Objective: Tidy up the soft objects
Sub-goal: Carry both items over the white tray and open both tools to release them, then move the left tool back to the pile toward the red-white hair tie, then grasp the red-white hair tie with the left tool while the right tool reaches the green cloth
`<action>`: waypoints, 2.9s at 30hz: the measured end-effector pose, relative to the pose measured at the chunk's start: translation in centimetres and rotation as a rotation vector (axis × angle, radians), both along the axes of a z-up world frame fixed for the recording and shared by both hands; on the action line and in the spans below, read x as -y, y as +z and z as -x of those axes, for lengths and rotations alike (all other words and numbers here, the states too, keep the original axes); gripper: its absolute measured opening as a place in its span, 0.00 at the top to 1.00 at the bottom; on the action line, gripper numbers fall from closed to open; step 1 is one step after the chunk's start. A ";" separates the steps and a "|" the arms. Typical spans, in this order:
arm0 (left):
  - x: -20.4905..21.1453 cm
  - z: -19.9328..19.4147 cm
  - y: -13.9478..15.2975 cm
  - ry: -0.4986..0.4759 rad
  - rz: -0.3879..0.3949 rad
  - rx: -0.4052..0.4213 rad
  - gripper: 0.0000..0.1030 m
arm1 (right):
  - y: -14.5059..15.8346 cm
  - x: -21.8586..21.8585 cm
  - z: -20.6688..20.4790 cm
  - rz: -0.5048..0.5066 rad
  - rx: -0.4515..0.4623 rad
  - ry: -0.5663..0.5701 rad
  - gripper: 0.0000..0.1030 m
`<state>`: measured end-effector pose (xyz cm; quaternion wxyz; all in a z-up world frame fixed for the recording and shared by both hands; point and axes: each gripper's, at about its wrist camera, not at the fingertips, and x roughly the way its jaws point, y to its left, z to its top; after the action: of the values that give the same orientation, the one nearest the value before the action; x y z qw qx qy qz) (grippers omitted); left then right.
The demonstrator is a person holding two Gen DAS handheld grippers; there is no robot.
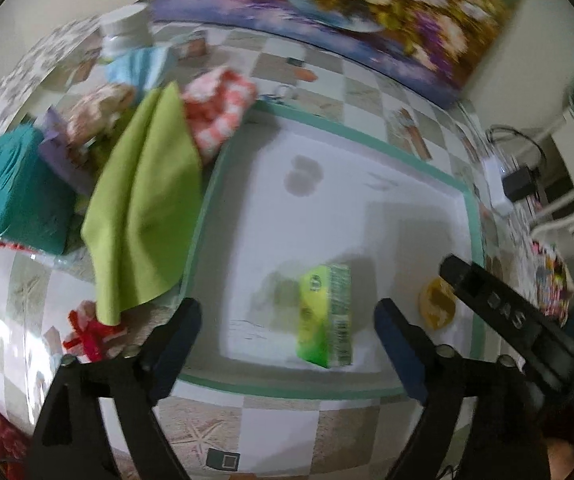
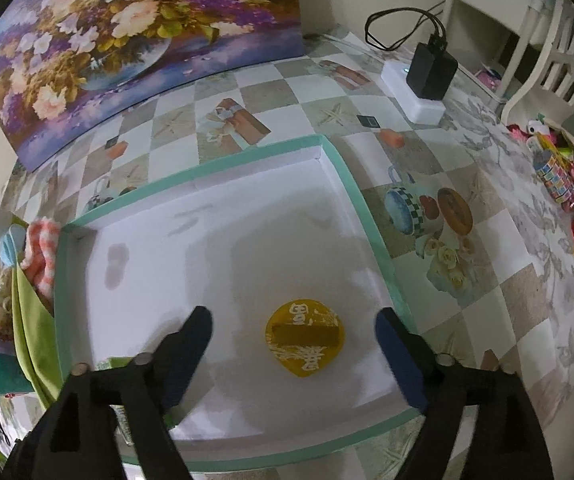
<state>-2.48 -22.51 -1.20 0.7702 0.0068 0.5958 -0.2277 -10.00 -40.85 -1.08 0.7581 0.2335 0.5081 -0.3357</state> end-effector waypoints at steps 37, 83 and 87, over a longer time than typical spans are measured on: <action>-16.6 -4.8 1.8 0.399 0.004 -0.135 0.07 | 5.9 -5.5 -1.4 -0.037 0.189 0.173 0.00; -9.8 -5.7 -6.4 0.209 -0.136 -0.262 0.75 | 1.7 -13.3 -6.0 -0.070 0.089 0.428 0.00; -10.1 -6.1 -5.7 0.236 -0.112 -0.235 0.76 | 1.7 -13.6 -6.2 -0.064 0.099 0.441 0.00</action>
<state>3.62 -12.45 -6.86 0.7149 -0.0471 0.6903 -0.1013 -3.82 -27.23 0.64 0.8294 0.1568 0.5192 -0.1338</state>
